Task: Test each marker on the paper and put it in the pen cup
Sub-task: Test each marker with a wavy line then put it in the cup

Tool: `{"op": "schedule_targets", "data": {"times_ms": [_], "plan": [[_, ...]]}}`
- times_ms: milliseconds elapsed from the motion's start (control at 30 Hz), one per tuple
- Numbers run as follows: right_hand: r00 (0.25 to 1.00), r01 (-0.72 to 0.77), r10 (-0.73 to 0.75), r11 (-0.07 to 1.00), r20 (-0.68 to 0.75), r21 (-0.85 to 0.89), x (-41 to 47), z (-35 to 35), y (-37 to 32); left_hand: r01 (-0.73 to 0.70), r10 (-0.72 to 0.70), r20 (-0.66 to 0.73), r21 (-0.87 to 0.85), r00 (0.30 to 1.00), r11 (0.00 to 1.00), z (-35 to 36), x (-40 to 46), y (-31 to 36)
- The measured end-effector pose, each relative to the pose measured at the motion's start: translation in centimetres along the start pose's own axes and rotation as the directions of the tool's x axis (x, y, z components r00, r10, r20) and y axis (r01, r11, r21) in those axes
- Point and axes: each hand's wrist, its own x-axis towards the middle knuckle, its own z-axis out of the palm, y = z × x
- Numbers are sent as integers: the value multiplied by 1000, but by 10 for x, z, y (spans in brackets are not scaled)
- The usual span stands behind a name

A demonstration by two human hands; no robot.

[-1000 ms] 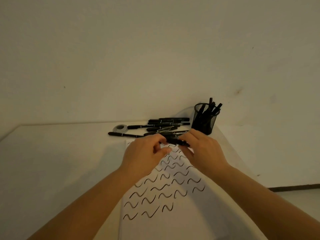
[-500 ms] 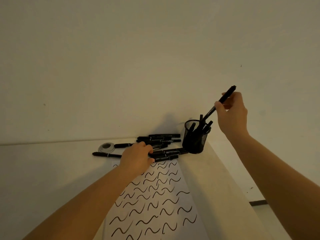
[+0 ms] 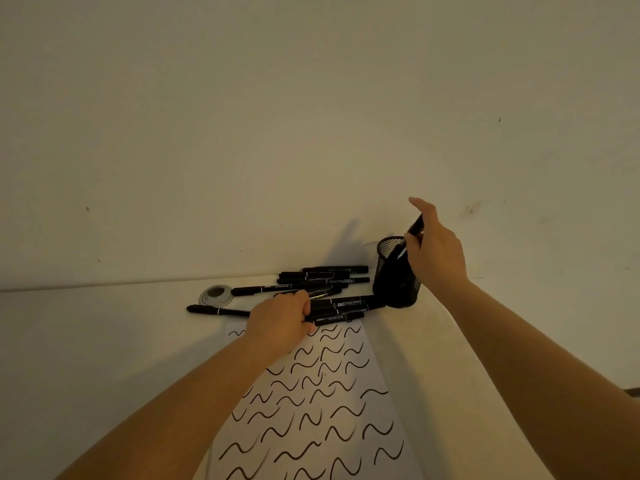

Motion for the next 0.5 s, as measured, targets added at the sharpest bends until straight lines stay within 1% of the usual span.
{"op": "schedule_targets", "data": {"times_ms": [100,200,333,400,433,467,500], "plan": [[997,24,-18,996,72,-88,0,8,3,-3,3,4,16,1000,1000,1,1,0],[992,32,-17,992,125,-124,0,11,4,-27,26,22,42,999,999,1,1,2],[976,5,20,993,215,-118,1,10,7,-41,41,0,57,999,998,2,-3,2],[972,-6,32,994,232,-111,0,6,3,-46,48,-31,51,998,998,1,-6,2],[978,7,21,991,210,-133,-1,4,0,-46,48,-50,41,998,998,-1,-8,1],[989,40,-13,983,145,-181,-3,1,-5,-44,46,-72,29,996,999,-3,-11,1],[996,76,-66,971,52,-226,-7,-2,-10,-43,44,-95,16,995,999,-5,-14,1]]}}
